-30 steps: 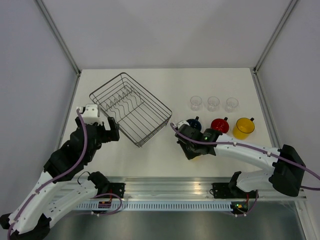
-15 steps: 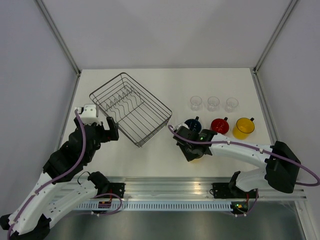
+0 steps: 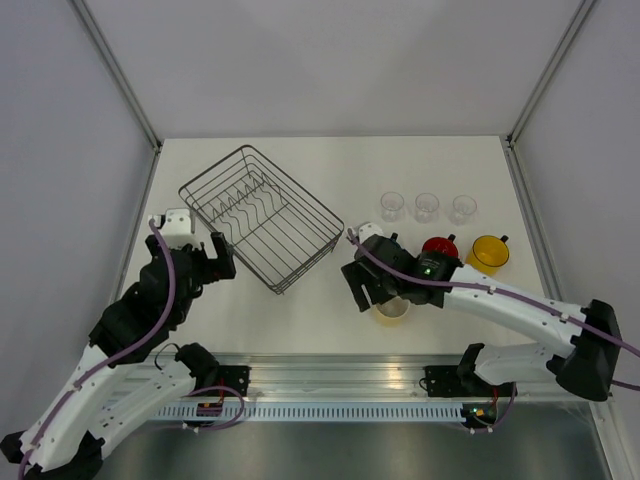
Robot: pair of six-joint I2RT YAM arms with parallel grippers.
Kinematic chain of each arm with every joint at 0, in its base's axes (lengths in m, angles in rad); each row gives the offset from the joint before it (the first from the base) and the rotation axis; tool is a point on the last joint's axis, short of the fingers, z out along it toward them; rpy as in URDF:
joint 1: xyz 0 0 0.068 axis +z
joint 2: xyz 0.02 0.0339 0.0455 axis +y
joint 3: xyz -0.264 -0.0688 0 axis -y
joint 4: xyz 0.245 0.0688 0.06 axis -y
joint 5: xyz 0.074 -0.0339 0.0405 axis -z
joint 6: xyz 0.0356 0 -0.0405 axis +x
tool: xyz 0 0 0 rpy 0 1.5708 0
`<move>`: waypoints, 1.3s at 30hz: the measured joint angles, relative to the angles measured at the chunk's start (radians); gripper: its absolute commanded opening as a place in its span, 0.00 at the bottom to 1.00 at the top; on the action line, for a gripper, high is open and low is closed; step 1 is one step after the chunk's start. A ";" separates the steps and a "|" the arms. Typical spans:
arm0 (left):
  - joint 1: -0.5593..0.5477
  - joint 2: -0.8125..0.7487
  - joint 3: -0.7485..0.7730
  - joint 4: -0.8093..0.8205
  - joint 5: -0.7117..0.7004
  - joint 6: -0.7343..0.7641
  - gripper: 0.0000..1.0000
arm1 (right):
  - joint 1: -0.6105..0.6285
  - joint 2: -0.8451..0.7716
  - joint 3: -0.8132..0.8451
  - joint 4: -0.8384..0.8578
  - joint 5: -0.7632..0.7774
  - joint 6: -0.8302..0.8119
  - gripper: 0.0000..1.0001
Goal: Unload the cups from the dish rack
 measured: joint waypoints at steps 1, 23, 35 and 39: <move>0.012 0.000 -0.002 0.002 -0.004 0.000 1.00 | -0.002 -0.023 0.024 0.002 0.020 -0.005 0.90; 0.360 -0.130 -0.064 0.093 0.157 0.085 1.00 | -0.034 -0.637 0.017 0.113 0.668 -0.176 0.98; 0.360 -0.230 0.056 -0.053 0.259 0.125 1.00 | -0.033 -0.789 0.061 -0.128 0.666 -0.146 0.98; 0.360 -0.280 0.071 -0.092 0.266 0.135 1.00 | -0.033 -0.794 0.092 -0.157 0.666 -0.146 0.98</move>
